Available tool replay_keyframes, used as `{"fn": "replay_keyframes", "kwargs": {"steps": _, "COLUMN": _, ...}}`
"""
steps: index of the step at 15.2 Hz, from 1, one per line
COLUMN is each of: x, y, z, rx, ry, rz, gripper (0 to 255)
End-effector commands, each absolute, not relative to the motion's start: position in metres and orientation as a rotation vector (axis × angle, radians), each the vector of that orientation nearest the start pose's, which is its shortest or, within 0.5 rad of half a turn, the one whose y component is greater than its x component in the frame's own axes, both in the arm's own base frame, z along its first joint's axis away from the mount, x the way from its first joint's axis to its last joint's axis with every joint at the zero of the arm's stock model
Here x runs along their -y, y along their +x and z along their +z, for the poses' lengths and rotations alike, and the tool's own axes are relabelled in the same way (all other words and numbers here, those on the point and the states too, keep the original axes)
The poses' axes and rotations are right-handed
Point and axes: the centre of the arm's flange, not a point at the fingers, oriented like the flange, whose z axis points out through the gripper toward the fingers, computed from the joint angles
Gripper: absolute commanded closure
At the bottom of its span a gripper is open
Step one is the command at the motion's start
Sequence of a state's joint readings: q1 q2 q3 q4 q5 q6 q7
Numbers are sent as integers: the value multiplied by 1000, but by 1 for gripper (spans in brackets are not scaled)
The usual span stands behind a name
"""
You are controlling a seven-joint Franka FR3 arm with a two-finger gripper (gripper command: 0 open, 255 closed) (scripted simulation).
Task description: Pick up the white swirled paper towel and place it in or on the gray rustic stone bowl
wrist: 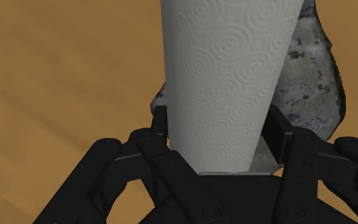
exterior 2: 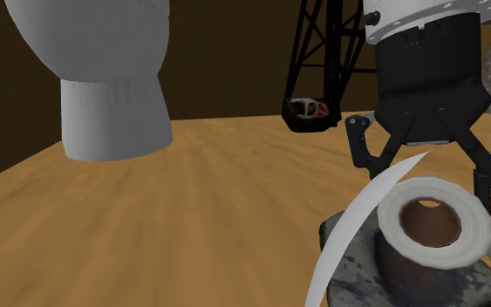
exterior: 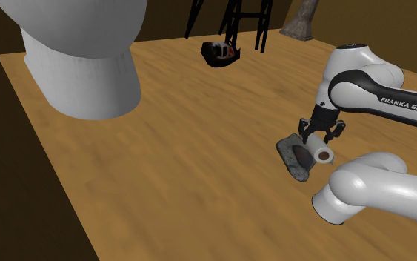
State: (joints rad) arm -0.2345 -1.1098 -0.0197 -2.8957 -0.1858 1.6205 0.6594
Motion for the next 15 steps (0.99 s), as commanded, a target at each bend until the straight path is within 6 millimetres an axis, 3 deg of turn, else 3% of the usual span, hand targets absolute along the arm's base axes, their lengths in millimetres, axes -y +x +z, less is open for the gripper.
{"fn": "replay_keyframes", "kwargs": {"steps": 1, "x": 72, "y": 205, "z": 427, "rx": -1414, "ry": -3017, "rz": 212, "gripper": 0}}
{"fn": "replay_keyframes", "kwargs": {"steps": 6, "x": 72, "y": 205, "z": 427, "rx": -1414, "ry": -3017, "rz": 212, "gripper": 0}}
{"fn": "replay_keyframes", "kwargs": {"steps": 10, "x": 66, "y": 214, "z": 476, "rx": -1414, "ry": -3017, "rz": 212, "gripper": 0}}
{"fn": "replay_keyframes", "kwargs": {"steps": 15, "x": 66, "y": 214, "z": 476, "rx": -1414, "ry": -3017, "rz": 212, "gripper": 0}}
